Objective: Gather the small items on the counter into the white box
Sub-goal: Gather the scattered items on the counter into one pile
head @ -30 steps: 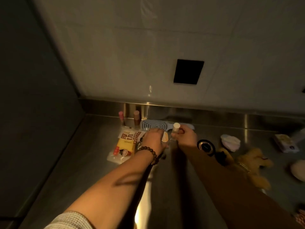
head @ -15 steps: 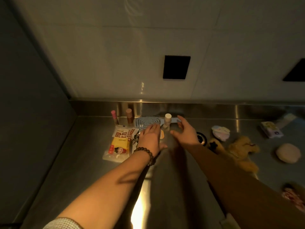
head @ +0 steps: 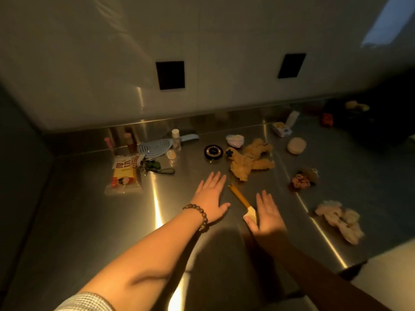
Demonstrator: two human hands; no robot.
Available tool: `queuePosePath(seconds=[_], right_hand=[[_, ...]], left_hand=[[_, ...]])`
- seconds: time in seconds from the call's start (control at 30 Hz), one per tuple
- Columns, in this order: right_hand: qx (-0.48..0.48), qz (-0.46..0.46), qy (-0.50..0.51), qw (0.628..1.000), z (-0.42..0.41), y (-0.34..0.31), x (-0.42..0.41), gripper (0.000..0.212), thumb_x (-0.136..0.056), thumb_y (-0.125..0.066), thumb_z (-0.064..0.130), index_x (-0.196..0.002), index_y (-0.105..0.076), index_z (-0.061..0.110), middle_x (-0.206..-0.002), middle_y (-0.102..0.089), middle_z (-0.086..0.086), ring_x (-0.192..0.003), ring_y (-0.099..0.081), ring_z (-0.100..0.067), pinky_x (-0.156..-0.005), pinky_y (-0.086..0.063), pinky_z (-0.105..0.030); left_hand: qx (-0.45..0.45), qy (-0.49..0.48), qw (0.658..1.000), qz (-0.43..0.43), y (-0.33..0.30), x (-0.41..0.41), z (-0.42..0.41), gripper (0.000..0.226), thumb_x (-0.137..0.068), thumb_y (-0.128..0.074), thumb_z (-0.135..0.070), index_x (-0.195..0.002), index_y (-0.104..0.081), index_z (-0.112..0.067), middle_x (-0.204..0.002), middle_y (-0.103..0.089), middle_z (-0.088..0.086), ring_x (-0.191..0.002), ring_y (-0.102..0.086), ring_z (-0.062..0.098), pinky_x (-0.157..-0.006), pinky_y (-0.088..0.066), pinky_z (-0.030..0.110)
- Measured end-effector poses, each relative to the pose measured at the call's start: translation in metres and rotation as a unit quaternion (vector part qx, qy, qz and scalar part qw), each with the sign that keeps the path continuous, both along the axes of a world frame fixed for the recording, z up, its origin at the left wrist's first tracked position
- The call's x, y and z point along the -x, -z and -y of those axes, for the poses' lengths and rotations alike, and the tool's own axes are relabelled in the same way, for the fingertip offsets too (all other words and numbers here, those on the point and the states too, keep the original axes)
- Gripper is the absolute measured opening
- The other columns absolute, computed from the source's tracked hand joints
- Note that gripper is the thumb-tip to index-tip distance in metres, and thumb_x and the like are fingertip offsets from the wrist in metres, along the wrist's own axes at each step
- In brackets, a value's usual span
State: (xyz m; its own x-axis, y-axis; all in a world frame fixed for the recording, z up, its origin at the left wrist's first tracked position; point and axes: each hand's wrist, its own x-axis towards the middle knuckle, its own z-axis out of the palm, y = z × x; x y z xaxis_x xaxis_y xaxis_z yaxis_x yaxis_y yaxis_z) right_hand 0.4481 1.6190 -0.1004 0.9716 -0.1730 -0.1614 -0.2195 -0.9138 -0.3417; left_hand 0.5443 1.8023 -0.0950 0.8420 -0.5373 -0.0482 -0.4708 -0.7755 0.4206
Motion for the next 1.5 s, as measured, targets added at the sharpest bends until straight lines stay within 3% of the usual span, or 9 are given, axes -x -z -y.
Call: queuePosePath(seconds=[0.2,0.43,0.6,0.73,0.87,0.97,1.17,1.3,1.5], right_hand=[[0.043,-0.004,-0.011,0.999,-0.026,0.019,0.039,0.054,-0.102,-0.035,0.024,-0.152,-0.017,0.02,-0.161,-0.01,0.001,-0.148,-0.009,-0.015,-0.118,-0.008,-0.024],[-0.021,0.059,-0.237,0.97,-0.101,0.018,0.01,0.051,-0.101,-0.042,0.017,-0.149,-0.027,0.026,-0.159,-0.021,0.004,-0.147,-0.015,-0.01,-0.122,-0.003,-0.026],[0.043,0.105,-0.238,0.965,-0.168,0.018,-0.021,0.052,-0.097,-0.049,0.012,-0.146,-0.037,0.026,-0.157,-0.027,0.001,-0.146,-0.024,-0.019,-0.121,-0.02,-0.035],[0.078,0.102,-0.171,0.977,-0.196,0.021,-0.023,0.045,-0.097,-0.05,0.018,-0.141,-0.044,0.021,-0.152,-0.039,-0.002,-0.142,-0.031,-0.022,-0.117,-0.024,-0.037],[0.016,0.068,-0.256,0.964,-0.202,0.028,-0.034,0.051,-0.1,-0.037,0.02,-0.149,-0.028,0.022,-0.159,-0.023,0.0,-0.148,-0.013,-0.018,-0.117,0.003,-0.032],[-0.019,0.033,-0.329,0.943,-0.205,0.023,-0.057,0.053,-0.099,-0.036,0.019,-0.151,-0.024,0.026,-0.161,-0.015,0.005,-0.149,-0.005,-0.014,-0.11,0.011,-0.023],[0.011,-0.016,-0.423,0.906,-0.212,0.014,-0.11,0.053,-0.1,-0.035,0.025,-0.151,-0.021,0.026,-0.161,-0.013,0.006,-0.148,-0.003,-0.011,-0.116,0.007,-0.027],[0.072,-0.044,-0.384,0.92,-0.226,0.012,-0.137,0.06,-0.1,-0.031,0.042,-0.153,-0.01,0.023,-0.162,-0.001,0.005,-0.149,0.004,-0.015,-0.121,0.001,-0.042],[0.083,-0.081,-0.372,0.921,-0.244,0.009,-0.161,0.062,-0.102,-0.027,0.039,-0.153,-0.001,0.017,-0.161,0.01,-0.004,-0.149,0.01,-0.022,-0.122,0.0,-0.041]], left_hand=[[-0.029,0.038,0.999,0.016,0.007,0.033,0.001,0.082,-0.086,-0.052,-0.044,-0.15,-0.003,-0.027,-0.159,0.002,-0.003,-0.144,0.008,0.017,-0.113,0.005,0.039],[-0.016,-0.015,0.998,0.052,0.018,0.06,-0.077,0.061,-0.095,-0.04,-0.039,-0.149,-0.013,-0.028,-0.158,-0.006,-0.002,-0.145,0.003,0.017,-0.114,0.005,0.033],[-0.095,-0.12,0.988,0.036,0.037,0.082,-0.145,0.066,-0.094,-0.028,-0.052,-0.15,-0.009,-0.023,-0.158,-0.008,0.002,-0.145,-0.002,0.019,-0.111,0.005,0.031],[-0.133,-0.183,0.973,0.056,0.042,0.087,-0.172,0.069,-0.093,-0.02,-0.055,-0.151,-0.005,-0.021,-0.158,0.0,0.002,-0.144,0.009,0.021,-0.111,0.012,0.037],[-0.106,-0.203,0.971,0.069,0.04,0.075,-0.181,0.067,-0.093,-0.02,-0.052,-0.151,-0.003,-0.023,-0.158,0.007,0.0,-0.14,0.018,0.015,-0.11,0.015,0.035],[-0.112,-0.221,0.968,0.037,0.043,0.062,-0.186,0.067,-0.094,-0.02,-0.052,-0.15,0.003,-0.023,-0.158,0.008,0.002,-0.144,0.012,0.019,-0.111,0.013,0.036],[-0.148,-0.28,0.947,0.047,0.049,0.04,-0.197,0.068,-0.091,-0.014,-0.056,-0.15,-0.003,-0.022,-0.158,0.001,0.003,-0.145,0.007,0.023,-0.114,0.01,0.043],[-0.144,-0.305,0.94,0.047,0.045,0.016,-0.194,0.072,-0.09,-0.008,-0.059,-0.15,-0.008,-0.02,-0.158,-0.006,0.001,-0.145,0.001,0.02,-0.115,0.009,0.044],[-0.135,-0.336,0.932,0.028,0.043,-0.002,-0.189,0.069,-0.089,-0.015,-0.051,-0.15,-0.006,-0.022,-0.158,-0.009,0.0,-0.145,0.0,0.018,-0.115,0.006,0.047]])
